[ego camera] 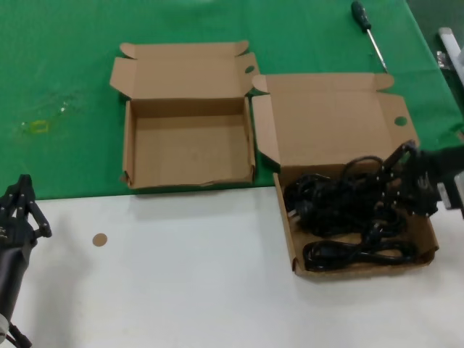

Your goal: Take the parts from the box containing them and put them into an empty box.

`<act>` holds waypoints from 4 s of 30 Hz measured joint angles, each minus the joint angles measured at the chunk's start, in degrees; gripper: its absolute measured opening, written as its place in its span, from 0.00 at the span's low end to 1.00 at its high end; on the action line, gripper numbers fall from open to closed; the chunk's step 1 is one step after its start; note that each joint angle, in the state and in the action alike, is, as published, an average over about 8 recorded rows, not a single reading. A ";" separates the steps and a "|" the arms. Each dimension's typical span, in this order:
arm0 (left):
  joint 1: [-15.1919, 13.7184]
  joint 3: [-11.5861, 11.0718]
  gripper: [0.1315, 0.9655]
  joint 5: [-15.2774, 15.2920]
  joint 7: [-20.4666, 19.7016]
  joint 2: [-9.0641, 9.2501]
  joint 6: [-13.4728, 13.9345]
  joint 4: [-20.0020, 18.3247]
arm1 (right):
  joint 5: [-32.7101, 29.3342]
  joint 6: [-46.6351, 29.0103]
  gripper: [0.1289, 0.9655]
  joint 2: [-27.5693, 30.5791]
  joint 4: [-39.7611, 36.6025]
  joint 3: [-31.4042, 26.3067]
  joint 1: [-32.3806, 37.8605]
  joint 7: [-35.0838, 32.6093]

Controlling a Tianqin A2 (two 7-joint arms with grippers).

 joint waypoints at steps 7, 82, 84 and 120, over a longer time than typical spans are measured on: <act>0.00 0.00 0.02 0.00 -0.02 0.00 0.00 0.00 | 0.84 -1.57 0.06 0.14 1.52 0.68 2.69 6.34; 0.00 0.00 0.02 0.01 -0.01 0.00 0.00 0.00 | -3.50 22.03 0.14 -44.07 -46.40 -6.46 23.88 -19.92; 0.00 0.00 0.02 0.01 -0.01 0.00 0.00 0.00 | -3.27 21.96 0.14 -43.99 -45.82 -6.27 23.66 -19.77; 0.00 0.00 0.03 0.01 -0.01 0.00 0.00 0.00 | -3.95 22.19 0.85 -29.48 -15.35 -3.90 11.71 -1.94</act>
